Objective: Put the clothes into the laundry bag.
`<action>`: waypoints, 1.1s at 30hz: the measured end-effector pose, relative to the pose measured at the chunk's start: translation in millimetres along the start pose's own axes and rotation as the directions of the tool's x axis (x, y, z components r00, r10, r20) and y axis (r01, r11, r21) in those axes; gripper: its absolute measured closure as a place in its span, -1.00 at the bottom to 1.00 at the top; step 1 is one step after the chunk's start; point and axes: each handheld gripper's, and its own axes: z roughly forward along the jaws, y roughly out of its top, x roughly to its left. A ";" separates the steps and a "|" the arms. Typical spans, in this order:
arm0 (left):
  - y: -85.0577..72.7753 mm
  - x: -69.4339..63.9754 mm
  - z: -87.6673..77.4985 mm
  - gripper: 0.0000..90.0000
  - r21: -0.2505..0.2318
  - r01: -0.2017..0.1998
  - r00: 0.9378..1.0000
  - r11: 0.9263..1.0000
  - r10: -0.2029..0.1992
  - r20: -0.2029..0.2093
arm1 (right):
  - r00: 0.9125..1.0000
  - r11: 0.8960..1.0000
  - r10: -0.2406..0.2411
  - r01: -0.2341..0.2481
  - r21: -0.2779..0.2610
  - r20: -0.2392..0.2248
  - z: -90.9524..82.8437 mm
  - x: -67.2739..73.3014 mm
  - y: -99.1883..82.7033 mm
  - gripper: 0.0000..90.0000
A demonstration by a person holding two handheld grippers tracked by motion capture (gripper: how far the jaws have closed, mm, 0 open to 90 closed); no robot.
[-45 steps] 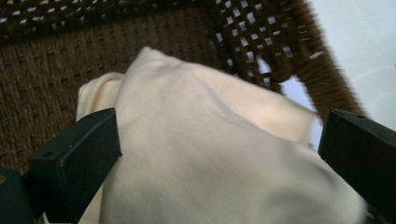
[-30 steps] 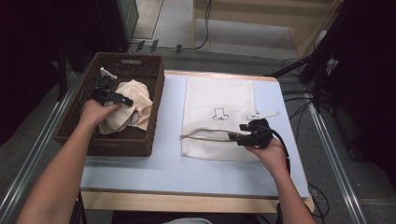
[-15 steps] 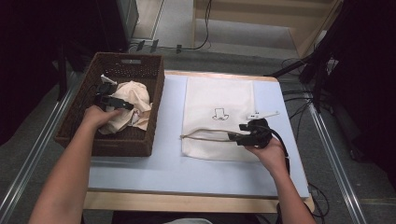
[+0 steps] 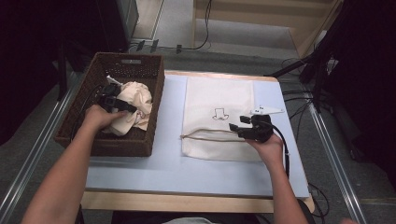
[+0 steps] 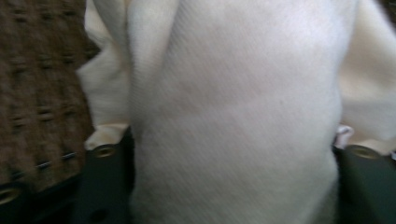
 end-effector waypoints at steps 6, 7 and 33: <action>1.2 -2.2 -2.2 0.27 0.024 -0.019 0.999 1.000 0.018 0.028 | 1.000 0.998 -0.015 0.013 0.061 0.027 2.7 -2.6 -3.9 -0.15; 2.0 -1.9 -3.4 0.29 0.033 -0.012 0.999 0.999 0.011 0.041 | 0.999 0.998 -0.024 0.022 0.061 0.033 1.3 -2.2 -4.6 -0.15; 41.6 -16.0 -91.2 0.35 -0.122 0.017 0.992 0.992 -0.002 0.126 | 0.998 0.999 -0.005 0.003 0.033 0.057 -14.3 -8.7 -7.1 -0.13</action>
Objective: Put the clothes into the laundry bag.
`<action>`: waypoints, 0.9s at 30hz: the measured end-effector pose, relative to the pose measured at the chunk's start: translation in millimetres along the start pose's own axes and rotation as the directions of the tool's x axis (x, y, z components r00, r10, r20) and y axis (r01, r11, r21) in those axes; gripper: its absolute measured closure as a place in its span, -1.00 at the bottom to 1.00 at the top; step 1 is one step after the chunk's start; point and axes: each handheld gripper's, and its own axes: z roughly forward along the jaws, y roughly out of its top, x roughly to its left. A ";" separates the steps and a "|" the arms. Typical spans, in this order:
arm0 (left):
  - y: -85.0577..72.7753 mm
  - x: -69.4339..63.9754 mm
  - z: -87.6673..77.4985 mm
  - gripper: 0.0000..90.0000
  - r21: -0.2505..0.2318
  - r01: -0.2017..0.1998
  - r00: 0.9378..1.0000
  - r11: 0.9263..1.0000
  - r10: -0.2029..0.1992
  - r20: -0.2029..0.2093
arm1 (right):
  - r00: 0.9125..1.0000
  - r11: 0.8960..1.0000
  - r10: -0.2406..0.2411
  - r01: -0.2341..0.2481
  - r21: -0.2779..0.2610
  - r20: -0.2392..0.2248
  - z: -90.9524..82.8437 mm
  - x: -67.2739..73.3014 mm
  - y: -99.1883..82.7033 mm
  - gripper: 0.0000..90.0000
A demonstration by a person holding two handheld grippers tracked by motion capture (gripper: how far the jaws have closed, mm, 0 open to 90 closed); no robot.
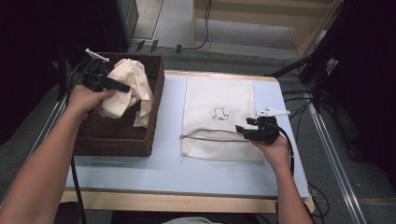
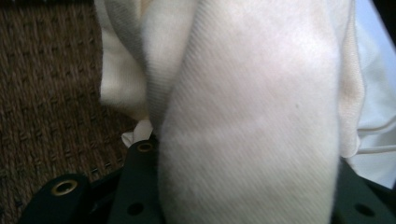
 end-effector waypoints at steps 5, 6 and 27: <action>10.1 -7.2 -18.3 0.34 -0.018 0.000 1.000 1.000 0.000 0.012 | 1.000 1.000 0.002 -0.002 0.005 -0.001 0.9 0.9 0.0 -0.12; 11.8 -7.2 -22.7 0.34 -0.022 0.003 1.000 1.000 -0.002 0.019 | 1.000 1.000 0.001 -0.001 0.007 -0.002 0.8 1.5 0.1 -0.12; 42.0 -39.9 -111.0 0.34 -0.086 -0.068 0.987 0.994 0.079 0.139 | 1.000 1.000 0.008 -0.008 0.009 -0.006 -1.8 1.5 -0.8 -0.11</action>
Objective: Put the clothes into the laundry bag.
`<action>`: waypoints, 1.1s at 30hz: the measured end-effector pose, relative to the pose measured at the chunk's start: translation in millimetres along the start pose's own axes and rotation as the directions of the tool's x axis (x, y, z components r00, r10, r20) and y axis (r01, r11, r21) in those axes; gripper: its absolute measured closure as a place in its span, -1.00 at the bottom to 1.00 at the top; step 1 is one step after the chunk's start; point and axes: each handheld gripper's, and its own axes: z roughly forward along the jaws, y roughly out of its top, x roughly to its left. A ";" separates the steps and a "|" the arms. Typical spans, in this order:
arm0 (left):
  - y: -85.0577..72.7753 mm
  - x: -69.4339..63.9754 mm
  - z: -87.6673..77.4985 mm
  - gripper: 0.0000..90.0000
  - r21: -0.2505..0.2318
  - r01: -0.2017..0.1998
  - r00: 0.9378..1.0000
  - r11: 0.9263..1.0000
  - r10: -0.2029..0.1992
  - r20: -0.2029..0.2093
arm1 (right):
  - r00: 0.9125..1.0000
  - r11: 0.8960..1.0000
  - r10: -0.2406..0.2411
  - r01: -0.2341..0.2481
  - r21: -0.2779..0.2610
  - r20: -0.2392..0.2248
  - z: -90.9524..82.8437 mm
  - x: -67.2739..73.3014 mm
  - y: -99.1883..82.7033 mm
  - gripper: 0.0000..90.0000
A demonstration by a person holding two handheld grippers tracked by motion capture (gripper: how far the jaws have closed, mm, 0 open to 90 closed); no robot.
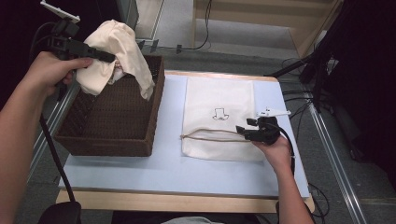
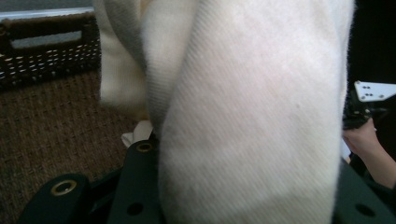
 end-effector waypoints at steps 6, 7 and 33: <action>6.8 -25.5 1.9 0.34 0.005 -0.063 0.997 0.998 0.063 0.041 | 1.000 1.000 -0.008 0.008 0.006 0.005 -0.7 0.0 -0.4 -0.09; 8.0 -28.5 2.7 0.34 0.009 -0.071 0.997 0.997 0.071 0.042 | 1.000 1.000 -0.006 0.006 0.005 0.003 -0.9 0.1 -0.4 -0.08; 15.7 -123.8 59.5 0.31 0.094 -0.270 0.945 0.958 0.245 0.217 | 1.000 1.000 0.023 -0.023 0.007 -0.001 -8.0 -2.0 -0.5 0.02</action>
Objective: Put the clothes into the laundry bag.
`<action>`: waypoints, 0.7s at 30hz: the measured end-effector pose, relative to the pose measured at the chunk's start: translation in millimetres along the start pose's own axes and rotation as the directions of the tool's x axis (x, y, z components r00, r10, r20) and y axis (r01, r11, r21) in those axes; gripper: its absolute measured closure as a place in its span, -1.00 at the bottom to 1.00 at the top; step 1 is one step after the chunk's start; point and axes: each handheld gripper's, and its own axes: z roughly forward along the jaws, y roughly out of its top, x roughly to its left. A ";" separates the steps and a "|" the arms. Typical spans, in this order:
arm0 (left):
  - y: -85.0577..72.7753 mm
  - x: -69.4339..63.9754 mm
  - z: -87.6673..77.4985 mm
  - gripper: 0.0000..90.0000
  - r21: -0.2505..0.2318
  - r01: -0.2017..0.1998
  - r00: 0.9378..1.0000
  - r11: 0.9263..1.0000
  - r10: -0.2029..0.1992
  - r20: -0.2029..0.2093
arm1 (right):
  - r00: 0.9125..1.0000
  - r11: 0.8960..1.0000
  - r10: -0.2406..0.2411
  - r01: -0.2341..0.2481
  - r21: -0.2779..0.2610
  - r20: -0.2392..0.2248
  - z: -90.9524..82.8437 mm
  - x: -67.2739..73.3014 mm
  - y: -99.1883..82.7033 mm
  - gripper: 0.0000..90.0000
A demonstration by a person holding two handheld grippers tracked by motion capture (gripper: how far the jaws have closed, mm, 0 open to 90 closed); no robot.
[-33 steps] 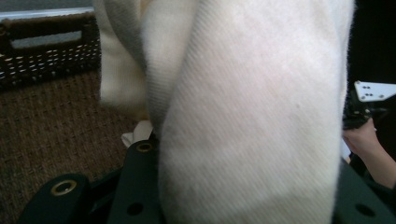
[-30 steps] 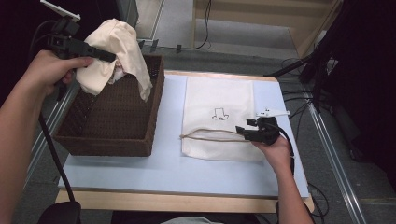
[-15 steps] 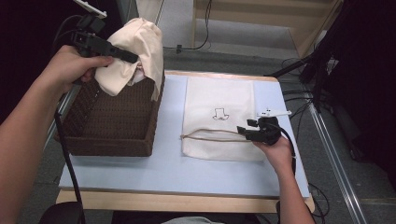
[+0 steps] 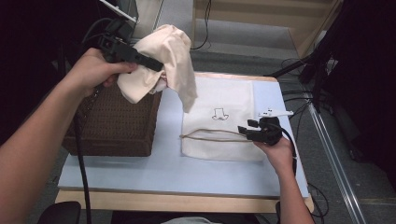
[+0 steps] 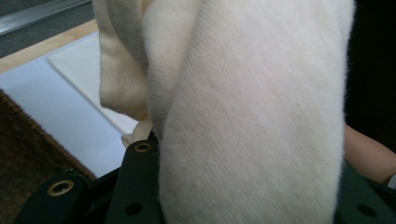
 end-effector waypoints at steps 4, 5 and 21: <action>-2.8 -9.0 11.2 0.31 0.008 -0.017 0.999 1.000 0.017 0.033 | 1.000 1.000 -0.006 0.006 -0.002 0.000 -1.4 -0.5 -0.7 0.02; -4.0 -11.0 13.5 0.31 0.010 -0.019 0.999 1.000 0.019 0.037 | 1.000 1.000 -0.006 0.006 -0.002 0.000 -1.4 -0.5 -0.7 0.02; -45.3 -35.9 29.9 0.29 0.087 -0.069 0.993 0.994 0.060 0.100 | 1.000 1.000 0.000 0.000 0.002 -0.005 -3.1 0.6 -3.0 0.03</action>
